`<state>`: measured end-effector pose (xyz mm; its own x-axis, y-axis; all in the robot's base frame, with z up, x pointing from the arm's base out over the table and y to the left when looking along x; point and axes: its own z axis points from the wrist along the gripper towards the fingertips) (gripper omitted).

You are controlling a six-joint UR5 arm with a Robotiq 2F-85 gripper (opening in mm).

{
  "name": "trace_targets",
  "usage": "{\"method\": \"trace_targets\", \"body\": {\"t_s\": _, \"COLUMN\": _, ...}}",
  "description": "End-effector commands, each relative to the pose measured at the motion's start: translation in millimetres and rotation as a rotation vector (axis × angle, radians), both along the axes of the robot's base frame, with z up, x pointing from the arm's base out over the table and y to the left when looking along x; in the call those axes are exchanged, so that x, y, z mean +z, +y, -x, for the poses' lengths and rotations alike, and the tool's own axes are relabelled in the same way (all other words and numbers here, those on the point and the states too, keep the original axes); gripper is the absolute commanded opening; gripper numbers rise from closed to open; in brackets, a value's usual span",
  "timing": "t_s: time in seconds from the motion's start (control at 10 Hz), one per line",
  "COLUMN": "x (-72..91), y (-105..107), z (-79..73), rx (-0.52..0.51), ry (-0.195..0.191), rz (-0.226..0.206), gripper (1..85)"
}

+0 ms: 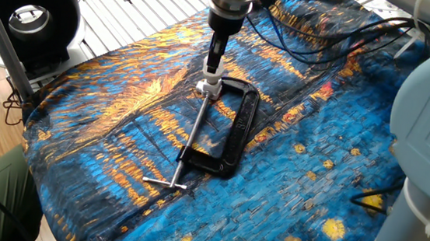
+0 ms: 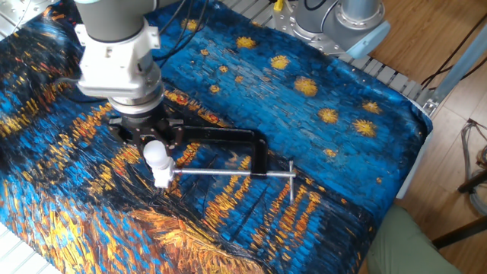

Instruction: Install the light bulb by rotating it

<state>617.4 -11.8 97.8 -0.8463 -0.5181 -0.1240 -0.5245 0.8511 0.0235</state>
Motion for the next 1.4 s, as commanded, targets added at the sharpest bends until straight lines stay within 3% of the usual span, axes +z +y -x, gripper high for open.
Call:
{"method": "trace_targets", "body": {"t_s": 0.0, "x": -2.5, "y": -2.1, "z": -6.7, "rx": -0.158, "ry": 0.006, "rz": -0.035, "gripper": 25.7}}
{"method": "trace_targets", "body": {"t_s": 0.1, "x": -3.4, "y": 0.0, "z": -2.7, "rx": -0.160, "ry": 0.021, "rz": -0.046, "gripper": 30.0}}
{"method": "trace_targets", "body": {"t_s": 0.2, "x": -3.5, "y": 0.8, "z": 8.8, "rx": -0.132, "ry": 0.060, "rz": -0.055, "gripper": 51.0}}
{"method": "trace_targets", "body": {"t_s": 0.4, "x": 1.9, "y": -8.1, "z": 18.3, "rx": -0.086, "ry": 0.097, "rz": -0.033, "gripper": 63.0}}
{"method": "trace_targets", "body": {"t_s": 0.6, "x": -0.2, "y": -6.2, "z": 17.3, "rx": -0.070, "ry": 0.101, "rz": -0.030, "gripper": 67.7}}
{"method": "trace_targets", "body": {"t_s": 0.8, "x": 4.3, "y": -8.6, "z": 15.9, "rx": -0.006, "ry": 0.101, "rz": 0.004, "gripper": 67.7}}
{"method": "trace_targets", "body": {"t_s": 0.9, "x": 9.6, "y": -10.8, "z": 17.6, "rx": 0.055, "ry": 0.112, "rz": 0.036, "gripper": 67.0}}
{"method": "trace_targets", "body": {"t_s": 1.3, "x": 33.5, "y": -2.2, "z": 17.5, "rx": 0.308, "ry": 0.095, "rz": 0.114, "gripper": 66.7}}
